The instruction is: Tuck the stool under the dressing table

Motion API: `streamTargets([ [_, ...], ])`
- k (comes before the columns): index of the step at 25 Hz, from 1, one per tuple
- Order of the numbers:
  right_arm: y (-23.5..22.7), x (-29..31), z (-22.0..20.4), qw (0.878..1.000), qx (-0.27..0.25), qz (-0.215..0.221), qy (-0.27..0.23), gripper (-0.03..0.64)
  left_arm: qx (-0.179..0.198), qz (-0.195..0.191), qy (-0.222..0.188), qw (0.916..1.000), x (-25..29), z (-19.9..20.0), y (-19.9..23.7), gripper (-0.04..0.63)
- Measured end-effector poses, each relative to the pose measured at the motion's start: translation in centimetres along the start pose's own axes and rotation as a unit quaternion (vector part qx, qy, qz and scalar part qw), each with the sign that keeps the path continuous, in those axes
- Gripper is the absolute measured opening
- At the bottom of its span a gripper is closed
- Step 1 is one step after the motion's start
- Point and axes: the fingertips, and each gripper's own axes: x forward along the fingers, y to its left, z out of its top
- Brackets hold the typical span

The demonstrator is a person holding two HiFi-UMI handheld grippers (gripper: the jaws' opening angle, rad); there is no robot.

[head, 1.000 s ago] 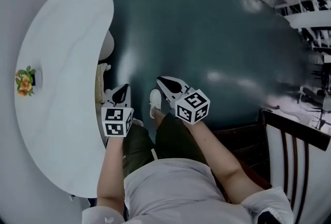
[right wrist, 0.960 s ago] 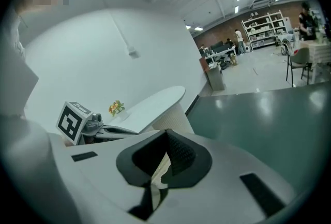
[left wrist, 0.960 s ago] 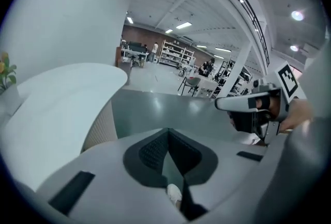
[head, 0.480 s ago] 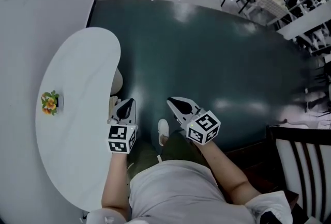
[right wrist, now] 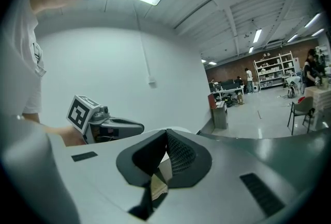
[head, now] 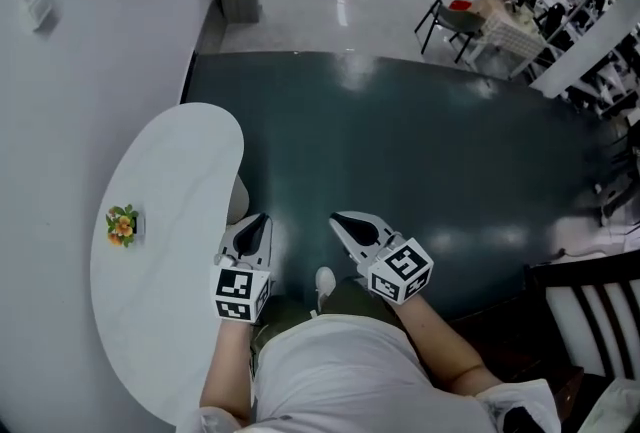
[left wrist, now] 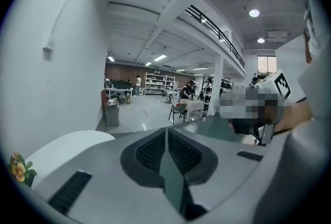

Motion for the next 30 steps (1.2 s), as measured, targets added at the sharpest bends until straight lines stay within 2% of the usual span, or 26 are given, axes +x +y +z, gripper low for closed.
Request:
streamTargets([
  [7, 0.7, -1.7, 2.5, 0.999, -0.024, 0.001, -0.024, 0.009, 0.015, -0.002, -0.021, 0.9997, -0.6, 2.6, -1.2, 0.005],
  [16, 0.9, -3.5, 3.7, 0.997, -0.057, -0.011, -0.043, 0.009, 0.029, -0.004, -0.046, 0.9985, -0.9, 4.5, -2.5, 0.005],
  [30, 0.7, -4.3, 2.0, 0.998, -0.043, -0.011, -0.034, 0.008, 0.027, -0.001, -0.038, 0.9989, -1.1, 4.0, -4.1, 0.005],
])
